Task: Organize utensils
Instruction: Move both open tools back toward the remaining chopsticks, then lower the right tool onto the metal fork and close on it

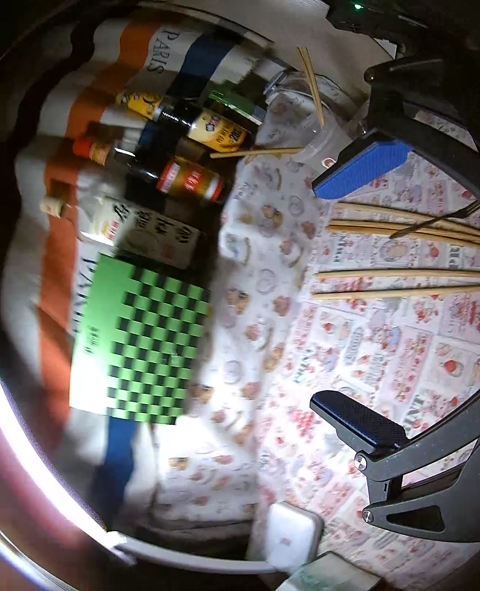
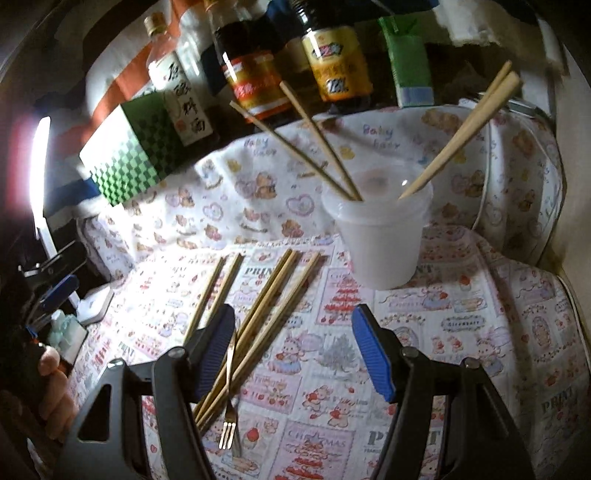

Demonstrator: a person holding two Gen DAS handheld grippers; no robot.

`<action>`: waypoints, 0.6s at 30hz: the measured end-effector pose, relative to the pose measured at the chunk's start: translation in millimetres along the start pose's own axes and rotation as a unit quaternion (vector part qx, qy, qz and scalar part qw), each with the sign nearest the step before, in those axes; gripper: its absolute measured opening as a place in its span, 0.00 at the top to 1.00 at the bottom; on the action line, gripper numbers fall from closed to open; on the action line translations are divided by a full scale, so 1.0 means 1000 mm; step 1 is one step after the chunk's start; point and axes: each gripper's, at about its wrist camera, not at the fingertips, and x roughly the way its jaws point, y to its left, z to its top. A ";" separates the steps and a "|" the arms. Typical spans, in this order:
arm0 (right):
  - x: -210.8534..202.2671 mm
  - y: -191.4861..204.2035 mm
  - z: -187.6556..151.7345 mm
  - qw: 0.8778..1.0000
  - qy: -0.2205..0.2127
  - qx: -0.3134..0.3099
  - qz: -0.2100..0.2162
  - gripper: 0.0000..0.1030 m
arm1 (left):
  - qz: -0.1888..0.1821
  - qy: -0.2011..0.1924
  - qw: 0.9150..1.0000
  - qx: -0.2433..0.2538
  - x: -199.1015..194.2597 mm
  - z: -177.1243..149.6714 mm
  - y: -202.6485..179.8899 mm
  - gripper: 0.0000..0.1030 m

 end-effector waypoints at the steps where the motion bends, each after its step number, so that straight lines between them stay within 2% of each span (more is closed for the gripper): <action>1: 0.002 0.002 -0.002 1.000 0.004 -0.005 0.000 0.38 | 0.011 0.008 1.000 0.003 0.003 -0.001 0.001 0.00; 4: 0.008 0.007 -0.005 1.000 0.023 -0.019 0.007 0.38 | 0.034 0.033 0.999 0.007 0.014 -0.005 0.001 0.00; 7: 0.014 0.010 -0.009 0.999 0.043 -0.019 0.016 0.39 | 0.056 0.086 0.995 0.013 0.032 -0.013 0.000 0.00; 9: 0.016 0.008 -0.011 0.998 0.053 -0.003 0.016 0.46 | 0.061 0.132 0.989 0.028 0.047 -0.023 -0.005 0.00; 11: 0.021 0.005 -0.012 0.996 0.079 0.010 0.038 0.54 | 0.050 0.172 0.983 0.047 0.058 -0.031 -0.011 0.00; 13: 0.025 0.006 -0.015 0.994 0.094 0.013 0.058 0.60 | 0.054 0.172 0.982 0.053 0.060 -0.035 -0.015 0.00; 18: 0.031 0.025 -0.027 0.992 0.102 -0.040 0.060 0.72 | 0.062 0.147 0.986 0.046 0.053 -0.033 -0.016 0.00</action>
